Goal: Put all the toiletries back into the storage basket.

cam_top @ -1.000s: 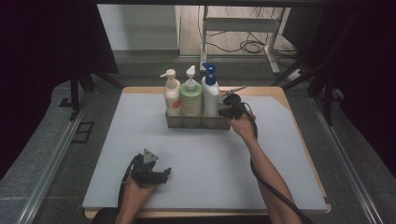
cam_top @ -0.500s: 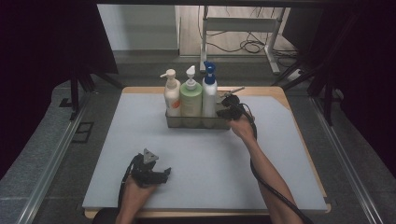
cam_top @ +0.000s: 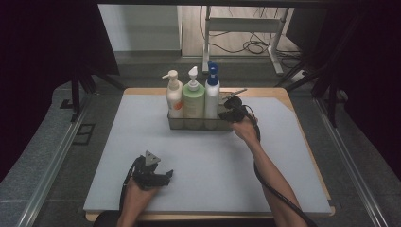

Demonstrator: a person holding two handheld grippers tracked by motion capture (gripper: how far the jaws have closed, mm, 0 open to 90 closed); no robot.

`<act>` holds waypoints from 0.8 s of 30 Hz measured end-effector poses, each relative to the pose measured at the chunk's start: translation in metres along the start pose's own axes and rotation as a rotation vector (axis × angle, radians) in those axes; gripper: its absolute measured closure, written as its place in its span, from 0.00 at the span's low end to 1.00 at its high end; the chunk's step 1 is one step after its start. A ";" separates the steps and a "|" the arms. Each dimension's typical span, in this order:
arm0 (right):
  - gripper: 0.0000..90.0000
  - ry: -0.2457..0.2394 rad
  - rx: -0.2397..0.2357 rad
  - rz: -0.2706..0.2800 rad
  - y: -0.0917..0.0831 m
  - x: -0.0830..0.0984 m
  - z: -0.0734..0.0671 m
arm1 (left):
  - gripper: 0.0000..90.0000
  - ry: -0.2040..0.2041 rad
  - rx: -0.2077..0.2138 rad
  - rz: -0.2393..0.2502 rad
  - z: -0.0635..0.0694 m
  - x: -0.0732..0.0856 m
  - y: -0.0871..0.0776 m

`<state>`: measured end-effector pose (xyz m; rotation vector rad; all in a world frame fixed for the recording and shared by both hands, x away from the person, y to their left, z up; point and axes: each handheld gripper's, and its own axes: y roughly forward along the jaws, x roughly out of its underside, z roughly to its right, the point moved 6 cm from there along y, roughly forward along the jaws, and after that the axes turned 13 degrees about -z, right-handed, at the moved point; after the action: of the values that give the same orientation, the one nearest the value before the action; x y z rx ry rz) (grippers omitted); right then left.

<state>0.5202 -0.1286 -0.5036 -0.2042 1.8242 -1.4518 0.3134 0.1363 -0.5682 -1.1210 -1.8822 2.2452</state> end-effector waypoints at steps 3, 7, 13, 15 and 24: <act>1.00 0.004 0.000 0.002 0.000 0.000 0.000 | 0.14 0.000 0.000 0.000 0.000 0.000 0.000; 1.00 0.007 -0.007 0.006 0.000 0.001 0.000 | 0.14 0.000 0.000 0.000 0.000 0.000 0.000; 0.99 0.002 -0.002 0.008 -0.001 0.001 -0.001 | 0.14 0.000 0.000 0.000 0.000 0.000 0.000; 0.98 0.001 -0.001 0.011 -0.002 0.002 0.000 | 0.14 0.000 0.000 0.000 0.000 0.000 0.000; 0.91 -0.003 0.004 0.031 -0.010 0.003 0.000 | 0.14 -0.001 0.000 0.000 0.000 0.000 0.000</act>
<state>0.5148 -0.1331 -0.4961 -0.1755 1.8139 -1.4327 0.3132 0.1362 -0.5681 -1.1202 -1.8831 2.2453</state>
